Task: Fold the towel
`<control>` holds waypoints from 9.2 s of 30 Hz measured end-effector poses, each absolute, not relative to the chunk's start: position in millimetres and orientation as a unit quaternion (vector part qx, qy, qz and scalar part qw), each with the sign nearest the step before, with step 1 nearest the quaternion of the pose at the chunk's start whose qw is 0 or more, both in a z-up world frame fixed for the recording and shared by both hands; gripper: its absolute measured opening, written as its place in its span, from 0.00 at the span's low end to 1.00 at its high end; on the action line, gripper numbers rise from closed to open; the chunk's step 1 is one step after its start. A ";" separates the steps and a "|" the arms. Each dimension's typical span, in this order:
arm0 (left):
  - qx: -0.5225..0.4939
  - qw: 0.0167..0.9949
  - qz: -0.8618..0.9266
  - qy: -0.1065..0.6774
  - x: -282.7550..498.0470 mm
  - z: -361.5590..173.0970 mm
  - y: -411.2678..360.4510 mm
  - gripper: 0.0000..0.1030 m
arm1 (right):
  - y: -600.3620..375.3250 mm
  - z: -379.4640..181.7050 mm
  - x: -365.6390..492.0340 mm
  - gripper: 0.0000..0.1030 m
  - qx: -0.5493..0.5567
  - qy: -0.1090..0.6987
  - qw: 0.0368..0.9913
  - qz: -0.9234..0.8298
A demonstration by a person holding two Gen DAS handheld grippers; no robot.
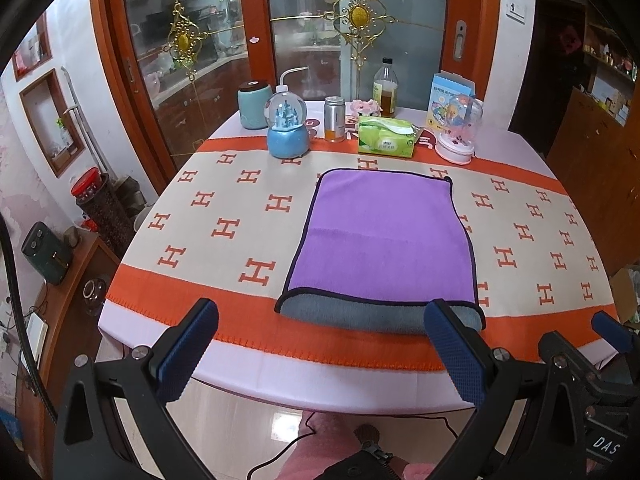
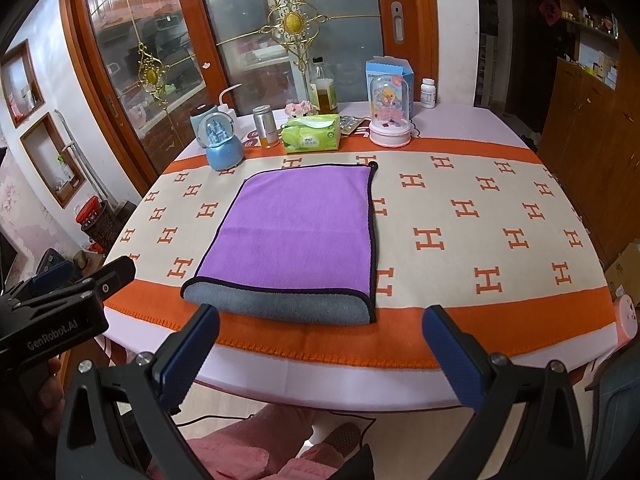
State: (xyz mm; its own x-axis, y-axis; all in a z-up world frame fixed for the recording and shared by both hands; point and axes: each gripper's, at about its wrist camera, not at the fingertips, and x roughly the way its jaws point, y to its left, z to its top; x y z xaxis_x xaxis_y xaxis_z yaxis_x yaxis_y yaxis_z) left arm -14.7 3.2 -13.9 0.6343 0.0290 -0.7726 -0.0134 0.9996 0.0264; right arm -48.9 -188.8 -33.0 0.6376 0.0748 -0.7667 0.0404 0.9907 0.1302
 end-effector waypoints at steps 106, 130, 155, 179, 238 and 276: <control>0.020 0.807 -0.134 0.574 129.1 -186.8 61.5 0.12 | -225.4 -177.4 38.2 0.03 0.073 0.508 0.856 0.056; 0.031 0.820 -0.134 0.556 159.8 -119.8 61.4 0.13 | -228.8 -107.2 64.7 0.03 0.050 0.423 0.902 0.068; 0.064 0.816 -0.150 0.555 294.9 -99.1 31.1 0.15 | -247.2 -86.1 177.4 0.03 0.019 0.363 0.931 0.026; 0.022 0.817 -0.112 0.565 358.2 -159.0 42.2 0.26 | -244.1 -150.1 251.3 0.39 -0.011 0.406 0.914 -0.014; -0.007 0.894 -0.038 0.446 43.0 -45.9 39.4 0.85 | -227.6 -72.7 -14.7 0.92 0.052 0.458 0.887 -0.031; 0.038 0.915 -0.018 0.400 -9.9 -3.5 4.2 0.99 | -179.2 -20.2 -49.5 1.00 0.051 0.418 0.907 -0.013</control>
State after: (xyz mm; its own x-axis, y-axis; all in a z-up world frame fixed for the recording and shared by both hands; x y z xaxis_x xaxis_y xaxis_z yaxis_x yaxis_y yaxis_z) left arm -9.9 4.2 -3.5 0.6791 -0.0030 -0.7340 0.0631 0.9965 0.0544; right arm -49.5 -179.2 -20.2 0.6509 0.0182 -0.7590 0.0666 0.9945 0.0810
